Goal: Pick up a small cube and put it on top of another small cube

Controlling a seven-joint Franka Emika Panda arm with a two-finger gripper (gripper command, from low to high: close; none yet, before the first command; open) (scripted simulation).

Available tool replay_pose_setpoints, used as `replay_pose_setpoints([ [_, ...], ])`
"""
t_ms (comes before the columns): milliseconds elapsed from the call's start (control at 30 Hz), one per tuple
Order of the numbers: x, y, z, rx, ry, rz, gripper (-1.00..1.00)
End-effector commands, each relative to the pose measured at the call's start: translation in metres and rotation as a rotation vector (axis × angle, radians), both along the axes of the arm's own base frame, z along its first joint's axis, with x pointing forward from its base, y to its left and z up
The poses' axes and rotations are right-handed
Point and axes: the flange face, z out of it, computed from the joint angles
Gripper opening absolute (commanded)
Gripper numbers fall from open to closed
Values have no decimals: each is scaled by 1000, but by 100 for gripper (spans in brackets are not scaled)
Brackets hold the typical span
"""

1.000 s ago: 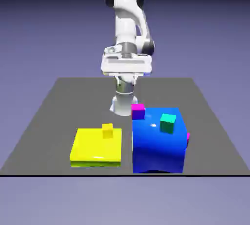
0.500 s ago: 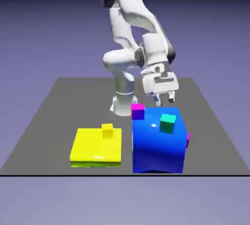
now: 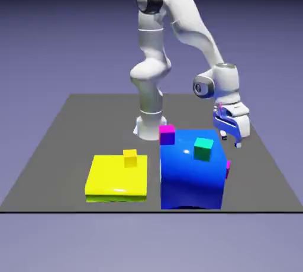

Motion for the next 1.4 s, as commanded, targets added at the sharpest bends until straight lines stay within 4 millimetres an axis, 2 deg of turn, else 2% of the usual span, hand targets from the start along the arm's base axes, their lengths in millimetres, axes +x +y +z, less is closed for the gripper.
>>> replay_pose_setpoints([
  [0, -3, 3, -7, -27, 1, 59, 0],
  [233, -43, 38, -52, -220, 5, 522, 0],
  [367, -38, 2, -67, -282, -20, 636, 0],
  [400, -38, 2, -67, -282, -20, 636, 0],
  [633, -29, -2, -136, -282, -20, 636, 0],
  [667, -29, -2, -136, -282, -20, 636, -100],
  [700, -29, -2, -136, -282, -20, 636, -100],
  [900, -36, 2, -73, -284, -23, 637, -100],
  [967, -38, 2, -67, -282, -20, 636, -100],
  [1033, -25, 17, -46, -219, -24, 546, -100],
  [1200, 10, 29, 20, -88, -8, 324, -100],
  [1300, 29, 29, 68, -9, -2, 198, -100],
  [1333, 36, 25, 82, 7, 2, 161, -100],
  [1367, 42, 12, 92, -2, 11, 132, -100],
])
